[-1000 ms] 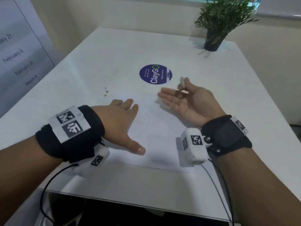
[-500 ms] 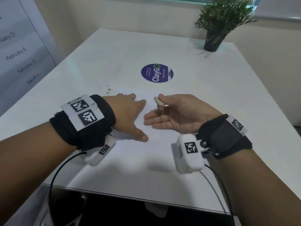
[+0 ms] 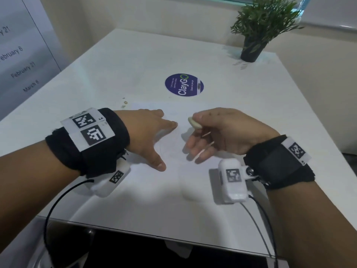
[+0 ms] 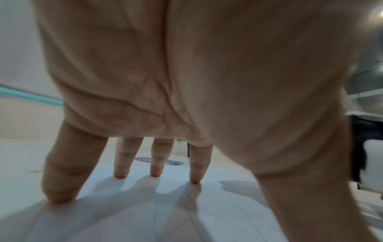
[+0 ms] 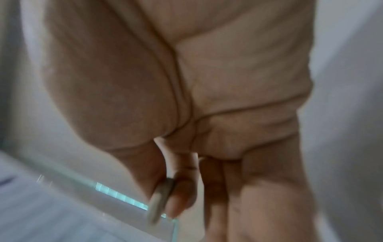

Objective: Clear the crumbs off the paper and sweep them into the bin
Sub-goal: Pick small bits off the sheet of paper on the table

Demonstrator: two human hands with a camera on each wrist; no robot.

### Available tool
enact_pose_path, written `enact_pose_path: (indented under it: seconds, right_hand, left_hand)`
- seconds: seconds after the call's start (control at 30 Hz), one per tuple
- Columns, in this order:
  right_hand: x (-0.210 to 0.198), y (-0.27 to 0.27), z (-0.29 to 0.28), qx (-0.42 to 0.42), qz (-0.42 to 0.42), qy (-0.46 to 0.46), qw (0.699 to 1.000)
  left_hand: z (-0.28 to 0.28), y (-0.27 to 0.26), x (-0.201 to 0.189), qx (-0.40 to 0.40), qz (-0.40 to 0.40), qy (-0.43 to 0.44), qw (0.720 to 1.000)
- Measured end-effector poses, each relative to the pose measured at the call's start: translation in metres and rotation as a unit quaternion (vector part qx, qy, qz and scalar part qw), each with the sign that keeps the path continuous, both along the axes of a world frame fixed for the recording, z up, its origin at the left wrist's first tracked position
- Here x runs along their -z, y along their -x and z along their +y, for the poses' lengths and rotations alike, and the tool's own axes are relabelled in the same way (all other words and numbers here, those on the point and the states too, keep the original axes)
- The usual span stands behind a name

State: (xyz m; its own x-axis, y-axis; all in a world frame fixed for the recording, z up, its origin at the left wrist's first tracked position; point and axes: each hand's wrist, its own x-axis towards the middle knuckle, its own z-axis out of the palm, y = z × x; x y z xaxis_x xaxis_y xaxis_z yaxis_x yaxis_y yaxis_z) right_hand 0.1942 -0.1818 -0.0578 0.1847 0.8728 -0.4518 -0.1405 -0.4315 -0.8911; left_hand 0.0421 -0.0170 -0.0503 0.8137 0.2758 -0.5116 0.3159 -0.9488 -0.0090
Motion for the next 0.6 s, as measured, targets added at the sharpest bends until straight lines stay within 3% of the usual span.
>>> enact_pose_path:
  seconds: [0.07,0.1,0.2,0.27,0.37,0.43,0.53,0.6]
  right_hand:
    - [0.007,-0.01,0.002,0.011,0.082,0.041,0.996]
    - [0.012,-0.019,0.004,0.06,0.111,0.043,0.991]
    - [0.017,-0.051,0.006,0.317,0.135,-0.069,0.936]
    - [0.017,-0.057,0.0,0.373,0.123,-0.137,0.909]
    - [0.012,-0.034,-0.005,0.237,0.117,-0.116,0.958]
    - [0.008,-0.013,-0.006,0.112,0.022,-0.065,0.991]
    - [0.003,0.003,-0.006,-0.036,-0.118,-0.005,0.992]
    - [0.001,0.004,-0.005,-0.081,-0.186,0.025,0.979]
  left_hand:
    - [0.0,-0.001,0.0,-0.001,-0.001,-0.002,1.0]
    - [-0.001,0.0,0.0,-0.003,0.0,0.0,1.0]
    - [0.001,0.001,0.0,-0.003,0.004,0.004,1.0]
    - [0.003,0.002,0.0,-0.004,0.004,0.01,1.0]
    - [0.007,0.004,0.0,-0.023,-0.002,0.029,0.999]
    - [0.007,0.005,0.0,-0.027,0.002,0.033,0.999]
    - [0.003,0.006,0.001,-0.028,0.007,0.039,0.999]
    - [0.002,0.007,0.002,-0.026,0.0,0.044,0.999]
